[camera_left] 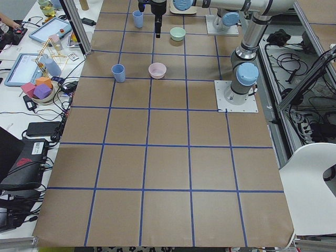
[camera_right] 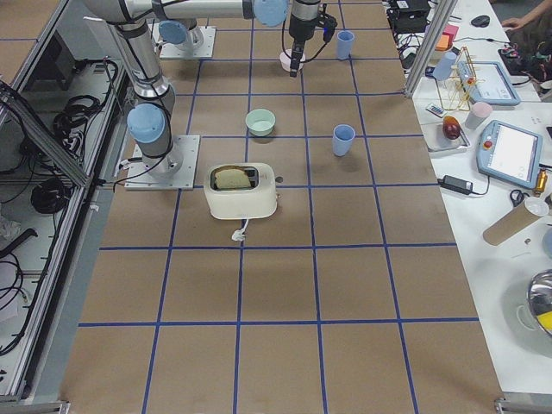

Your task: Stack blue cups with both arms

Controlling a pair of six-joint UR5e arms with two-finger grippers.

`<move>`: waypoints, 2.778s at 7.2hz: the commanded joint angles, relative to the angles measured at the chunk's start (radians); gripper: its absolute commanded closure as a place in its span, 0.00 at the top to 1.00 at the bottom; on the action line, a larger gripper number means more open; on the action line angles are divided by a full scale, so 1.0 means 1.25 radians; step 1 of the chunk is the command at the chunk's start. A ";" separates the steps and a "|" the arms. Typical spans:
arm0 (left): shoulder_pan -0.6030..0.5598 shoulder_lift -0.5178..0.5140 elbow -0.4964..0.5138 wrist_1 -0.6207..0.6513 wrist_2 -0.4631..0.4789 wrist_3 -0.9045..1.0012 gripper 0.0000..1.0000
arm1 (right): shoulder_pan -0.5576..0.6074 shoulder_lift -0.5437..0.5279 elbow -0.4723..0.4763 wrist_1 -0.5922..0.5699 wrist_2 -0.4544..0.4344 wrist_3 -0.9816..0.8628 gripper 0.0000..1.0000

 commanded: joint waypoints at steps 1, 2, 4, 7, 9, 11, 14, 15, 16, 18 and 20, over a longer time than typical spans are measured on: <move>0.000 -0.002 0.003 -0.001 0.001 -0.001 1.00 | -0.001 -0.005 0.000 0.004 -0.007 0.000 1.00; 0.001 -0.047 0.035 0.010 -0.002 -0.004 1.00 | -0.001 -0.008 0.002 0.006 -0.007 0.000 1.00; 0.001 -0.252 0.113 0.178 -0.008 -0.003 1.00 | -0.001 -0.016 -0.001 0.003 -0.006 0.000 1.00; 0.000 -0.492 0.291 0.261 -0.003 0.006 1.00 | -0.001 -0.020 0.001 0.000 -0.006 0.000 1.00; 0.000 -0.524 0.309 0.262 0.001 0.005 1.00 | -0.001 -0.021 0.002 0.005 -0.007 0.008 1.00; 0.000 -0.558 0.300 0.257 0.033 0.010 0.68 | -0.001 -0.021 0.004 0.005 -0.007 0.009 1.00; 0.000 -0.581 0.308 0.261 0.034 0.010 0.00 | -0.001 -0.024 0.004 0.016 -0.006 0.009 1.00; 0.000 -0.581 0.309 0.261 0.034 0.010 0.00 | -0.001 -0.025 0.004 0.018 -0.006 0.010 1.00; -0.010 -0.567 0.310 0.260 0.031 0.000 0.00 | -0.001 -0.025 0.004 0.017 -0.007 0.010 1.00; -0.131 -0.497 0.315 0.210 0.006 -0.081 0.00 | -0.001 -0.025 0.004 0.016 -0.007 0.009 1.00; -0.245 -0.508 0.305 0.190 -0.003 -0.236 0.00 | -0.001 -0.024 0.004 0.015 -0.007 0.009 1.00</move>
